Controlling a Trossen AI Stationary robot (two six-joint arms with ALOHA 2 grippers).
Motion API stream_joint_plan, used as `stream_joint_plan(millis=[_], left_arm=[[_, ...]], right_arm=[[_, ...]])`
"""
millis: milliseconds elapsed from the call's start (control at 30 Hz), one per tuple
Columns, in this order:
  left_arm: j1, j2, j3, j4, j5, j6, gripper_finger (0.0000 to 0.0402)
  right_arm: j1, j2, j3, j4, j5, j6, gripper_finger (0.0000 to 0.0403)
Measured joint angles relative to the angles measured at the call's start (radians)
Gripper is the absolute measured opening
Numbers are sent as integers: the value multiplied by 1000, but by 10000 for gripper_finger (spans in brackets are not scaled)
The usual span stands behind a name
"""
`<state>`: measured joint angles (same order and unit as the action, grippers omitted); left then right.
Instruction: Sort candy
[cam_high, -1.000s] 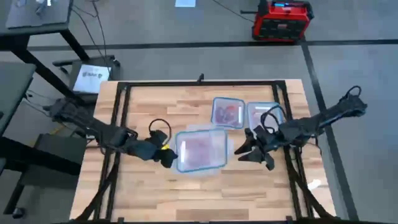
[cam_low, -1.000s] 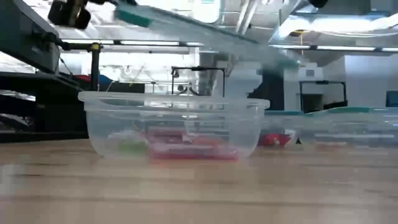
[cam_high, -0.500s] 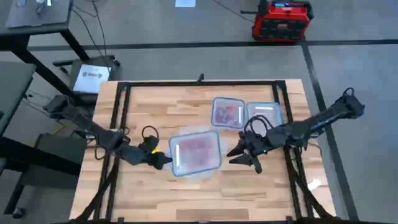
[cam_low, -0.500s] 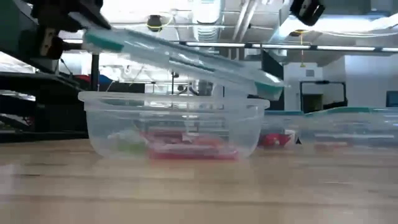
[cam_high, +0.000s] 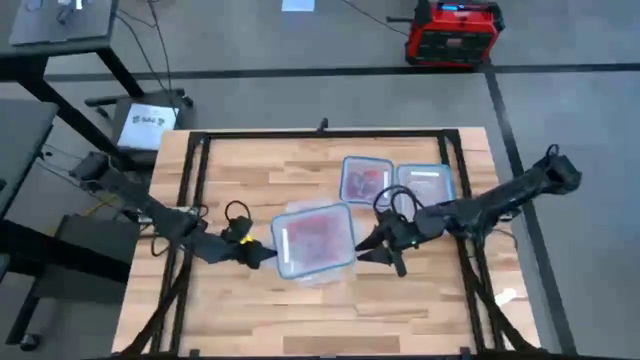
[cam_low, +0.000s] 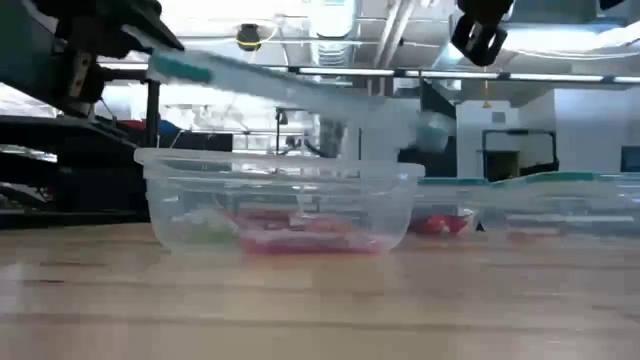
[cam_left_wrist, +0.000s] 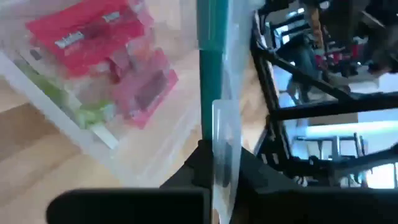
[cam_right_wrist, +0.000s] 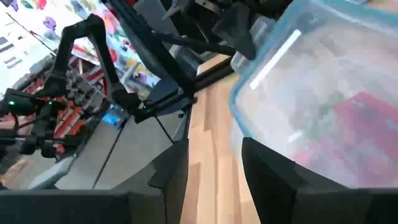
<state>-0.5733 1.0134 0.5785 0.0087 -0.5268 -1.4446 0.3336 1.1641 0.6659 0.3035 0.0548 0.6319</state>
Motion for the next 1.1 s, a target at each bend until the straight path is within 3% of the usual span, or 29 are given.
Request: stream_joint_plan(millis=[200, 433, 700, 1100], left_arm=[[-29, -16, -27, -68, -41, -59, 0], [-35, -16, -145, 94, -94, -120, 0], [-35, -16, -157, 54, -149, -123, 2], [-35, -16, -157, 13, -144, -124, 81]], right_arm=[[7, 1, 0, 15, -1, -1, 137], [6, 1, 0, 22, -3, 5, 137], [6, 1, 0, 22, -3, 15, 137], [7, 1, 0, 21, -3, 15, 137]])
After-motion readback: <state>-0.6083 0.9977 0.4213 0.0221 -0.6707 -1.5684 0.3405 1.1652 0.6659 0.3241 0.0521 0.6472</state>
